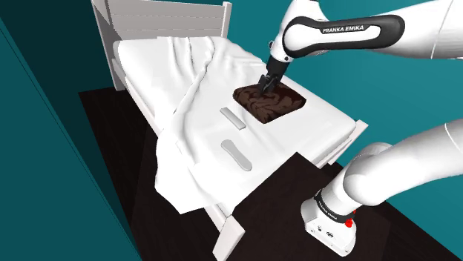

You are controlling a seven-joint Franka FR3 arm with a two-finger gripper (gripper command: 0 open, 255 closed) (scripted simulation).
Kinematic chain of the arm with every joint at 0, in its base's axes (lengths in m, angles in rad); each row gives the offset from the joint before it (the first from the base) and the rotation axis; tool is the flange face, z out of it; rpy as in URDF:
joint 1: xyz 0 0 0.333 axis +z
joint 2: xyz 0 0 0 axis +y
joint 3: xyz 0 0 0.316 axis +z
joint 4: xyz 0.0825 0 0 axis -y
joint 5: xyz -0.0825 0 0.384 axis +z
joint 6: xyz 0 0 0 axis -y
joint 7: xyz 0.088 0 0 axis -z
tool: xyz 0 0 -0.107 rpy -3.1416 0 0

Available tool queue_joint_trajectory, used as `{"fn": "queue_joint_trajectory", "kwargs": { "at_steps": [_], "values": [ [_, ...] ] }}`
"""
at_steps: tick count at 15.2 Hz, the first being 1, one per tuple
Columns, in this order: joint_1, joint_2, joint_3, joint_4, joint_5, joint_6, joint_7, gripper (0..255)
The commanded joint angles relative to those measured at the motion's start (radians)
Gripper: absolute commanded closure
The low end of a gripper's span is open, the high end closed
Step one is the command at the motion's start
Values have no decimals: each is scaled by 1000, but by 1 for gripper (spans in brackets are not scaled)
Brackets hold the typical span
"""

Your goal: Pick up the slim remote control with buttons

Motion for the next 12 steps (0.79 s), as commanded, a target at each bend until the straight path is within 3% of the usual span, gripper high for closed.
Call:
{"fn": "queue_joint_trajectory", "kwargs": {
  "at_steps": [1, 12],
  "values": [
    [-3, 65, -9, 7, -1, 54, -14, 0],
    [-29, 465, -52, 167, 29, 267, -110, 0]
  ]
}}
